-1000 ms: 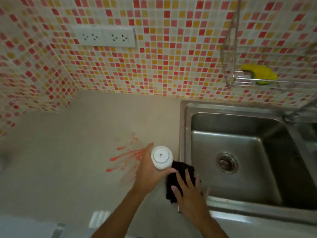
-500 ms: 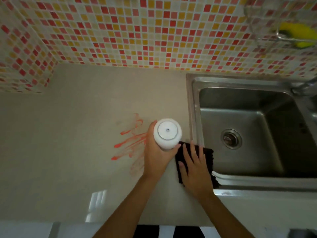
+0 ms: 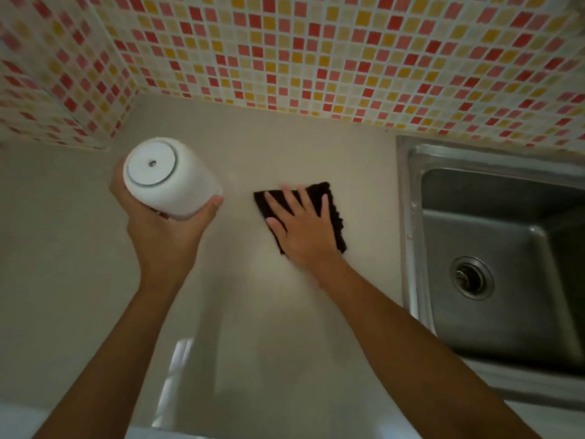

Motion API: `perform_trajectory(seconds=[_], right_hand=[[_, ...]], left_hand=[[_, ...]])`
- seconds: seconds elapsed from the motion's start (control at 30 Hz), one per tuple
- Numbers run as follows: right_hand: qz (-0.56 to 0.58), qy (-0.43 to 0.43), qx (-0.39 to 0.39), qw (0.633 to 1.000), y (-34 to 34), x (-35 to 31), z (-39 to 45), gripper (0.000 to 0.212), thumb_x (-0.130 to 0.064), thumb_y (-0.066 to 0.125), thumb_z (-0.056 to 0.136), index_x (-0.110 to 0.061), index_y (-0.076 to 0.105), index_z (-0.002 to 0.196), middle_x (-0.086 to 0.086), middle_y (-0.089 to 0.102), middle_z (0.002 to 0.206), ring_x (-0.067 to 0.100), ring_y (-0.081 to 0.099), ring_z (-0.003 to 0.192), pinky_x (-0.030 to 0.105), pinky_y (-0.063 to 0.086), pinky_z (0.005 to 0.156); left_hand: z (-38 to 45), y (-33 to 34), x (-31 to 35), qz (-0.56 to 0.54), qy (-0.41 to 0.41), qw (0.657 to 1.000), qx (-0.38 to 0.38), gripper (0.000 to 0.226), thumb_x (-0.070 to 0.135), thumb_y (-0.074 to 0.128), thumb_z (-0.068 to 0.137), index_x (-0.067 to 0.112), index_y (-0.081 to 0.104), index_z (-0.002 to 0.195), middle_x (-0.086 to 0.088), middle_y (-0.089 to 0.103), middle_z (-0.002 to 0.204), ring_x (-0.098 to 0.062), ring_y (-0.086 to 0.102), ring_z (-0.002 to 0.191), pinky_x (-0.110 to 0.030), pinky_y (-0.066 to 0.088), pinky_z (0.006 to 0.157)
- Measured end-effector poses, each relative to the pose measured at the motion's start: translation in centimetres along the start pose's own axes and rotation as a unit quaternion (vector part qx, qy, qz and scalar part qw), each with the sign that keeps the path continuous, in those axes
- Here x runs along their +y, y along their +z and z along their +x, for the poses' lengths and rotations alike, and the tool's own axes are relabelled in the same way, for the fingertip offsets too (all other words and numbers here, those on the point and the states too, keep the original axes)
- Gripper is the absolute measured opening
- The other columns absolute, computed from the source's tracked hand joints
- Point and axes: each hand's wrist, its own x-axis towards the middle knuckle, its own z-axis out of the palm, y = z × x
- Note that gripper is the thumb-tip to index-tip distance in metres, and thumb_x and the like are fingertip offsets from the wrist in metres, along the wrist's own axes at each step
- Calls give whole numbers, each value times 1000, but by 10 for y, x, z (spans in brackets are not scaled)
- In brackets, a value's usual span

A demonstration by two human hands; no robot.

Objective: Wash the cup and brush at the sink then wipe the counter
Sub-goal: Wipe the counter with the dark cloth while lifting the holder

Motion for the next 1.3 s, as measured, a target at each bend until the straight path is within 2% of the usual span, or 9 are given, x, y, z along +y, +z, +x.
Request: perform_trajectory(seconds=[0.13,0.23,0.33,0.5,0.67,0.8,0.9,1.13,1.3], right_hand=[[42,36,17,998,-4,-5,-82,52,-46,22,101,-33,23,151,3,20,160,28,17,146,51,14,116],[41,-76,-16,996,3,-63,-162,53,-47,33,98,-35,27,149,3,28,157,31,30,141,52,16,112],[61,-138,-13,988,7,-60,-115,50,-50,31,99,-41,26,148,-2,28,157,29,26,143,55,15,113],[43,54,-22,997,-7,11,57,53,-54,17,100,-40,17,151,-3,11,161,24,4,148,56,-1,116],[72,109,36,991,3,-1,2,52,-47,23,102,-33,21,152,3,17,160,28,13,146,50,7,118],[69,-35,-2,997,2,-72,-149,54,-47,33,99,-35,25,150,3,23,159,31,23,144,52,14,113],[77,-116,-34,990,2,-60,-133,50,-51,27,100,-40,24,149,-2,21,159,28,19,146,51,10,116],[39,89,-43,994,-7,47,90,52,-52,15,100,-39,16,151,-3,10,162,25,5,148,52,-1,116],[42,148,42,987,-6,52,-29,52,-46,18,102,-32,20,152,5,19,160,30,15,146,52,11,117]], left_hand=[[10,-14,-7,1,2,1000,1,101,22,88,64,14,23,141,11,43,134,5,47,121,-16,43,97],[14,-9,-7,-3,-9,1000,-14,103,23,88,63,18,23,142,20,43,130,7,47,120,-22,44,101],[16,5,-5,4,-9,999,-35,103,27,88,63,20,23,142,17,45,132,3,48,120,-26,46,100],[17,35,2,19,6,998,-60,106,33,89,61,21,22,143,8,45,140,-1,49,122,-33,47,101],[24,56,6,21,11,995,-97,107,34,90,59,23,23,143,10,45,139,-1,49,122,-26,45,101],[32,56,6,18,5,992,-123,107,33,89,59,22,24,143,10,45,140,-3,48,124,-33,45,103],[36,50,4,29,5,992,-123,106,34,89,60,24,23,143,11,44,139,-2,48,123,-29,45,102],[32,21,-10,69,-1,995,-76,105,35,88,61,21,24,142,9,48,137,3,51,116,-19,45,98],[28,2,-19,58,-17,995,-74,107,33,89,60,20,23,143,10,48,136,6,50,116,-14,43,97]])
